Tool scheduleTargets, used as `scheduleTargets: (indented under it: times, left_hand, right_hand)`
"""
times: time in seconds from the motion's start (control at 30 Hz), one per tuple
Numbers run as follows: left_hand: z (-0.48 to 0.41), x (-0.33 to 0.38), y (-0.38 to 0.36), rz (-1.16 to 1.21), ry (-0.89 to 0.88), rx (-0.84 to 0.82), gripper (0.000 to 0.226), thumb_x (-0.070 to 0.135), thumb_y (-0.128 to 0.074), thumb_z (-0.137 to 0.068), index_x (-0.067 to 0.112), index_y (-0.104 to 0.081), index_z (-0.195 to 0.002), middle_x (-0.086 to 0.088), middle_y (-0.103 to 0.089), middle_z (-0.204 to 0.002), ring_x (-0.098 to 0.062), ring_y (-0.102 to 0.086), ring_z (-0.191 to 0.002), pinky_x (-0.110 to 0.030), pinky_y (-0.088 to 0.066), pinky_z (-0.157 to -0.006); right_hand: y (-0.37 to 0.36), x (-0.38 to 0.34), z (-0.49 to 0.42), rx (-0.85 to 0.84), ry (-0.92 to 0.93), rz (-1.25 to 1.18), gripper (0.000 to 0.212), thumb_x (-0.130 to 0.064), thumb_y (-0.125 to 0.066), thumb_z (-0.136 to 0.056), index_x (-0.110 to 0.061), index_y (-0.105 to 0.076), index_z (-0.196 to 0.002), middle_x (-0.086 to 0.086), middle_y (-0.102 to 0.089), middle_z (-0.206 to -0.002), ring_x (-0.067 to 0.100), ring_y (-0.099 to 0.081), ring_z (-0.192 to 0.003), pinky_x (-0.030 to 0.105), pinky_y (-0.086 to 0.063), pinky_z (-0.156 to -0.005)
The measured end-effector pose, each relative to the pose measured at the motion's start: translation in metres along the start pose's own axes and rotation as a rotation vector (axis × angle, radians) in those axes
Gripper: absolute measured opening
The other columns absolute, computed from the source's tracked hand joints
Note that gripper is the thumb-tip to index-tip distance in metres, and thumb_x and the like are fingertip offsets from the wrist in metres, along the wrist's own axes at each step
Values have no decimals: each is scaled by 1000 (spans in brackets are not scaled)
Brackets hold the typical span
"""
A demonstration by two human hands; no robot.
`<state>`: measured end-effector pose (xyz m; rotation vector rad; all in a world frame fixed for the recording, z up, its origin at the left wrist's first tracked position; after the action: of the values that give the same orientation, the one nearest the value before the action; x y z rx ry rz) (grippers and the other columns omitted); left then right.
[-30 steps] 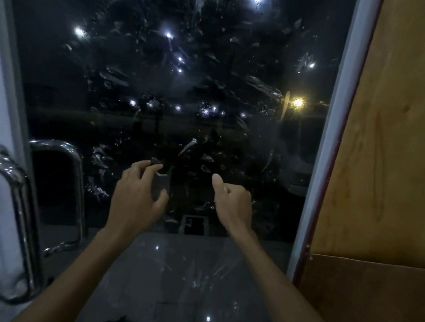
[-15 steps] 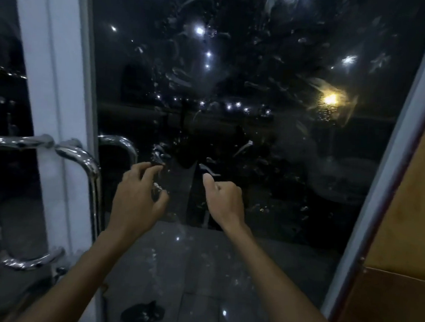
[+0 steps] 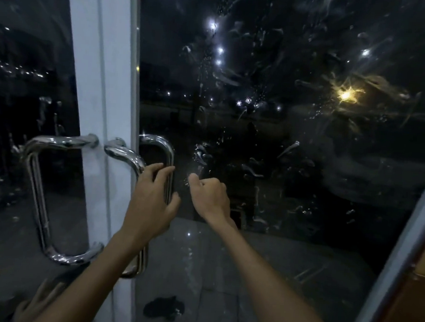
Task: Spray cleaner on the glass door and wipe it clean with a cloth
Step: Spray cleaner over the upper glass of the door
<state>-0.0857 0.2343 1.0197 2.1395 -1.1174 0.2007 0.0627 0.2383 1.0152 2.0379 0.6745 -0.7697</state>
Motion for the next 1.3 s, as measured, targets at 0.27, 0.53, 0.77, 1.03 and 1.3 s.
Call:
scheduleTargets:
  times: [0.27,0.53,0.77,1.03,1.3]
  left_hand:
    - [6,-10,-14,14,-26,-50,56,21,-64,-84,14,-44,-136,-8,-36,-141,-23,-38,-129,-30,-39,-98]
    - [16,16,-46,71,-70,-98,55,20,-65,-84,13,-46,-135,-8,-37,-139,-21,-36,-129,-25,-34,-99]
    - [27,45,-78,110,-82,-133,55,21,-65,-84,14,-46,-135,-6,-38,-139,-20,-38,-129,-28,-40,-99]
    - [34,92,-102,148,-99,-161,54,21,-63,-85,13,-47,-135,-6,-38,-140,-21,-40,-127,-31,-42,-100]
    - [47,135,-131,123,-117,-198,53,20,-63,-86,11,-47,-135,-9,-39,-140,-23,-40,-128,-34,-41,-101]
  right_hand:
    - [-3,16,13,36,-5,81,62,-55,-42,-93,-17,-44,-43,-7,-41,-42,12,-41,-43,27,-33,-50]
    - [61,84,32,307,-213,54,59,-44,-42,-94,-7,-52,-49,4,-49,-50,20,-49,-51,32,-42,-56]
    - [95,123,56,346,-211,95,67,-53,-41,-89,-2,-51,-47,15,-59,-53,32,-57,-54,39,-48,-58]
    - [152,153,77,382,-246,102,69,-47,-43,-96,8,-54,-56,24,-61,-62,31,-56,-58,36,-46,-60]
    - [204,196,96,405,-335,62,57,-43,-40,-94,-6,-53,-52,10,-47,-51,20,-42,-48,34,-37,-52]
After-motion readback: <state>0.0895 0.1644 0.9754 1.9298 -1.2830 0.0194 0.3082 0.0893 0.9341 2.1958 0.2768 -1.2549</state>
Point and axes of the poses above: each hand's wrist, its own z-axis away from the middle knuckle, its own y-axis out of the back of the hand, x = y × z, the point moved 8 cm from there along -z, towards the middle knuckle
